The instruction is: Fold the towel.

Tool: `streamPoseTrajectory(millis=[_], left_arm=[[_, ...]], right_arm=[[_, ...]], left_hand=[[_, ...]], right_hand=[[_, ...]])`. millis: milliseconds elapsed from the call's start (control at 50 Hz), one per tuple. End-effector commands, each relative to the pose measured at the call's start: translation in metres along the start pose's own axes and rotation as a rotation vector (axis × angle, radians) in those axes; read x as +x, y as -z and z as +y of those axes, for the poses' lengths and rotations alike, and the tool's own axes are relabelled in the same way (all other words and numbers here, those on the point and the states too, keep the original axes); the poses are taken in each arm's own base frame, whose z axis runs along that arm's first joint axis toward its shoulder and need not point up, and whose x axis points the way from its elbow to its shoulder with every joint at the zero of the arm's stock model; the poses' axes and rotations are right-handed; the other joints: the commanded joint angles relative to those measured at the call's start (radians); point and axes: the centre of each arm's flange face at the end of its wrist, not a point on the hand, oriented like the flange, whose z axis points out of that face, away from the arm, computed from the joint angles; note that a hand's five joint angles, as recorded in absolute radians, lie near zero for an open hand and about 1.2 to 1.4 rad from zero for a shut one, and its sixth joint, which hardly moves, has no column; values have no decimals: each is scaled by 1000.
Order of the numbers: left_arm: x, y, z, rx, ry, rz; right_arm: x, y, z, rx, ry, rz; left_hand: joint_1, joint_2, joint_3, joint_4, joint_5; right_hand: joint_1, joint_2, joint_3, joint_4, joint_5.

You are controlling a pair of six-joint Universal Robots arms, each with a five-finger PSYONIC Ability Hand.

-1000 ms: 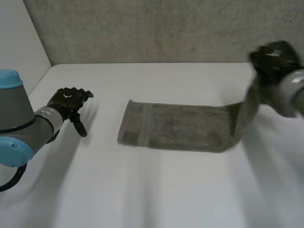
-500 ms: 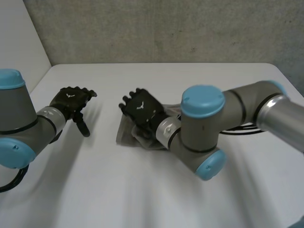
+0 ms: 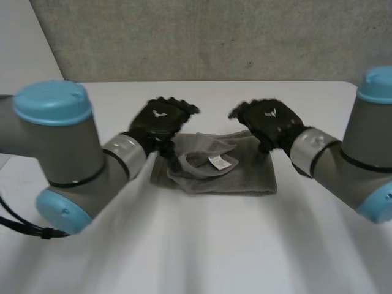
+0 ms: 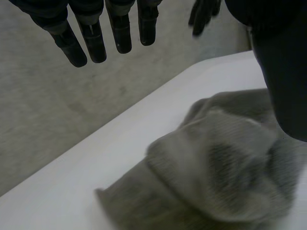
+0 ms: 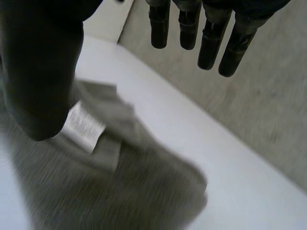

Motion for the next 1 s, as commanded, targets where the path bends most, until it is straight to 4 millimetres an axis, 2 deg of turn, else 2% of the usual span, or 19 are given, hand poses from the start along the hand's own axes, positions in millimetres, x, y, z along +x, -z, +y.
streamPoseTrajectory(millis=[20,100,180,280,440,560,600,620,660,680,700,720,760,820,1000], left_arm=[[25,-13,15,-30,-7,63],[34,-21,30,-58,-10,84],[40,-29,38,-64,-21,99],[40,-52,51,-59,-107,83],[33,-70,45,-14,-112,46],[29,-80,50,-9,-103,21],[16,-89,57,-27,-103,-65],[16,-89,57,-27,-103,-66],[-18,-97,66,-59,-98,-218],[-19,-97,66,-59,-98,-218],[-35,-98,70,-77,-93,-283],[-35,-98,70,-77,-93,-283],[-56,-100,77,-98,-84,-364],[-62,-99,81,-115,-74,-377],[-57,-89,82,-139,-54,-363]], right_arm=[[14,13,27,-86,-18,31],[19,16,41,-110,-21,42],[19,17,46,-114,-25,45],[20,18,56,-115,-29,53],[8,21,71,-106,-32,19],[2,21,77,-78,-18,19],[1,21,79,-64,-10,22],[1,21,79,-64,-10,22],[0,20,80,-56,-6,23],[0,20,80,-56,-6,23],[-1,20,82,-55,-7,24],[-1,20,82,-55,-7,24],[-1,19,85,-44,1,33],[-1,17,89,-31,9,46],[0,7,107,-37,46,79]], left_hand=[[-6,-10,-8,-1,0],[-6,-10,-8,-1,0],[-3,-7,-5,2,3],[3,-1,0,8,9],[14,11,12,20,21],[23,20,21,29,30],[32,29,30,37,38],[32,29,30,37,38],[32,29,30,37,38],[32,29,30,37,38],[32,29,30,37,38],[32,29,30,37,38],[32,29,30,37,38],[29,26,27,34,36],[20,17,18,26,27]], right_hand=[[-37,-42,-41,-49,-26],[-37,-42,-41,-49,-26],[-34,-39,-38,-46,-23],[-14,-19,-18,-25,-2],[66,60,61,54,77],[127,122,123,116,139],[151,145,146,139,162],[151,146,147,139,162],[212,207,208,200,223],[213,207,208,201,224],[242,236,237,230,253],[242,237,238,230,253],[248,242,243,236,259],[257,251,252,245,268],[274,269,270,262,285]])
